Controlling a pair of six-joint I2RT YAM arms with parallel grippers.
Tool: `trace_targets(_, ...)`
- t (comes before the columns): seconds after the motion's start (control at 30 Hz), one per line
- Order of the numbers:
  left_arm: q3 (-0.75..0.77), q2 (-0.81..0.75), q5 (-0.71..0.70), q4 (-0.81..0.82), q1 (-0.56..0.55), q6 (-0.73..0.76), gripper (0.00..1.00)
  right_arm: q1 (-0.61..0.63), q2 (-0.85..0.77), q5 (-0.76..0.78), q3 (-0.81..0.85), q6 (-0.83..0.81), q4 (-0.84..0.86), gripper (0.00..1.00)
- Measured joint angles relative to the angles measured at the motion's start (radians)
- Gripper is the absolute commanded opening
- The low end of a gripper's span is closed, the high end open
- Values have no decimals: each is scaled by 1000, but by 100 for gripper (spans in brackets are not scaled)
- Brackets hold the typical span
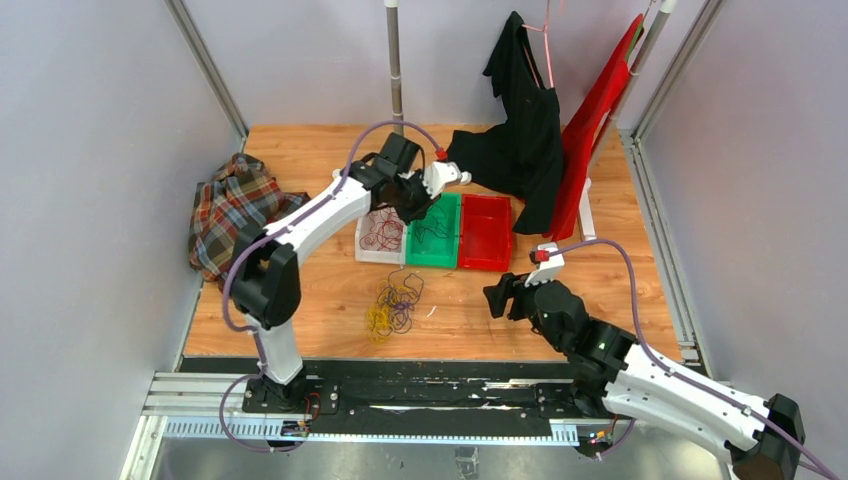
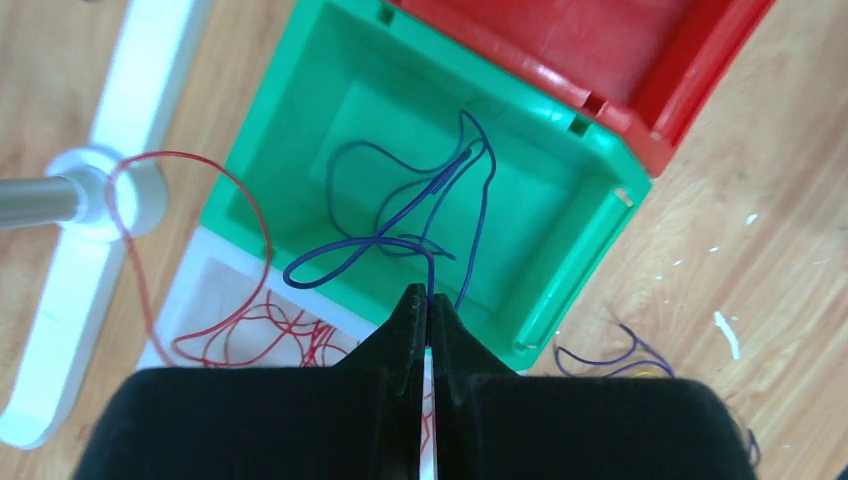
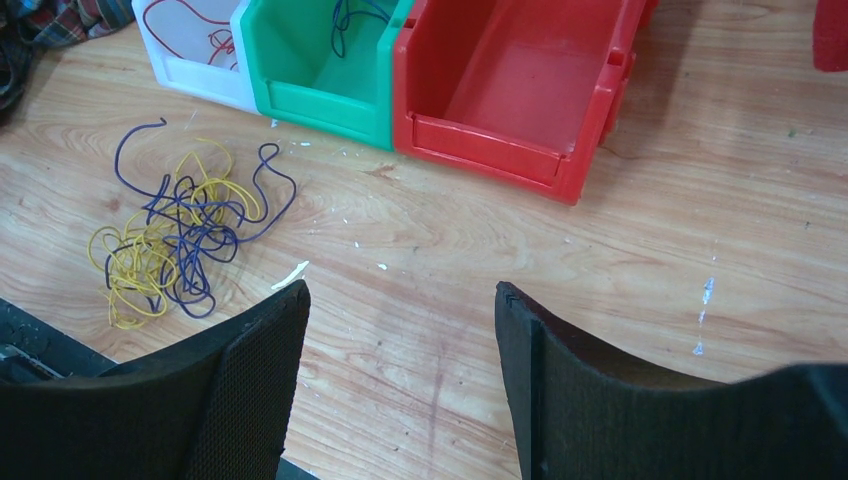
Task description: Untangle the cables
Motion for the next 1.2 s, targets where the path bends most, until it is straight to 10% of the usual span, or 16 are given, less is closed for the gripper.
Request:
trace_targets(0.27,10,170,-99,-6,-17,48,3,-8,22,-2,10,0,16,68)
trace_targets(0.53,63,194,-117,-23,-24,56,57,-29,43,-12,24,0,30,68)
trace_targets(0.83,183,99,-66,-146,-24,35,87,-29,57,-31,40,-4,45,68)
trace_targets(1.2,-34,-291,49,-274,-24,4,87,-29,145,-85,77,-14,73,66)
